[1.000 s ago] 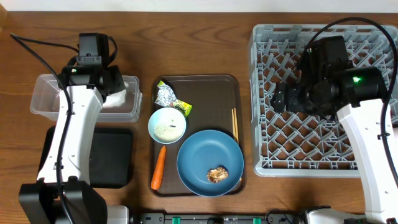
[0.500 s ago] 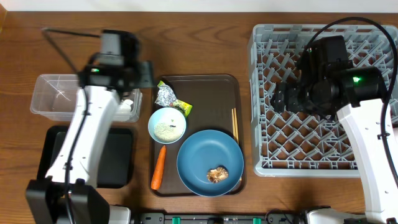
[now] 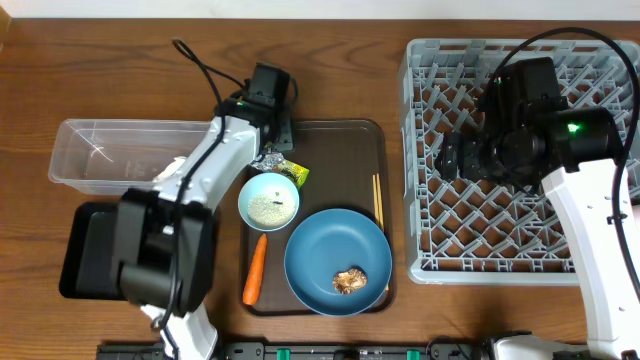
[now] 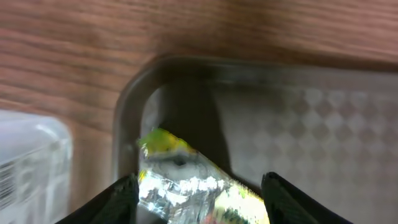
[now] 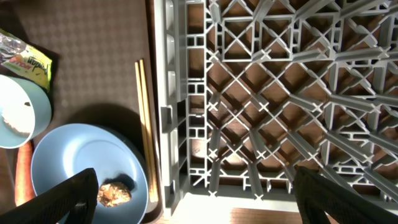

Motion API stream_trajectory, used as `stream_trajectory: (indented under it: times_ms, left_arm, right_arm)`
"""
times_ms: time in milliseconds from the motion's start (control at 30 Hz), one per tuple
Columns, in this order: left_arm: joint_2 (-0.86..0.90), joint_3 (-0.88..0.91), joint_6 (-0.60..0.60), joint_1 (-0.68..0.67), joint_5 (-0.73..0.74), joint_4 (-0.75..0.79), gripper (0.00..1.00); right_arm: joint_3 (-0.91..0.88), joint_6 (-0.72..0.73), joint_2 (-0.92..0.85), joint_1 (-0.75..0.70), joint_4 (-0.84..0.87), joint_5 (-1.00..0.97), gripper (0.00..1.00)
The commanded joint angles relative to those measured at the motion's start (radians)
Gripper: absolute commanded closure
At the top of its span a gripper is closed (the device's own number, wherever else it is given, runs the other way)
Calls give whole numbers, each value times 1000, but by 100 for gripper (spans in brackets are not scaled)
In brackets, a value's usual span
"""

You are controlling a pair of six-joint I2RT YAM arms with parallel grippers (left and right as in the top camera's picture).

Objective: Sort waste into correct bins and load items into the dishwasher rack
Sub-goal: 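Move the left gripper back toward the wrapper on the tray, then grasp the yellow-green snack wrapper with the left gripper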

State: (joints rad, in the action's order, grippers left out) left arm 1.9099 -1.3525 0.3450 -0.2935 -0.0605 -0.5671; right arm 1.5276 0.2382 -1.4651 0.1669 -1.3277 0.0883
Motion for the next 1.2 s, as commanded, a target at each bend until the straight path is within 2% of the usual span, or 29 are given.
stream_trajectory:
  times_ms: [0,133,233,267,733,767,800,867,900,1167]
  left_arm:
    - [24,6,58,0,-27,32,36]
    - [32,6,56,0,-31,42,37]
    - [32,6,48,0,-36,43,52]
    - [32,6,44,0,-42,42,53]
    - [91,7,31,0,0,29,52]
    - [93,7,31,0,0,32,55]
    - [93,7,31,0,0,35,62]
    - [89,3,31,0,0,38,87]
    - [83,-2,31,0,0,35,94]
    - [-75,-36,-8,0,-1,-27,94]
  right_arm:
    - [-6,17,2,7,0,-9,6]
    - [-6,17,2,7,0,-10,6]
    - [-6,17,2,7,0,-10,6]
    - [-6,17,2,7,0,-10,6]
    - [-6,19,2,7,-9,-9,7]
    - [-6,19,2,7,-9,-10,7]
    - [-6,19,2,7,-11,-10,7]
    - [-6,19,2,7,-16,-10,7]
    - [-6,19,2,7,-19,-10,7]
    - [-6,18,2,6,-27,-10,8]
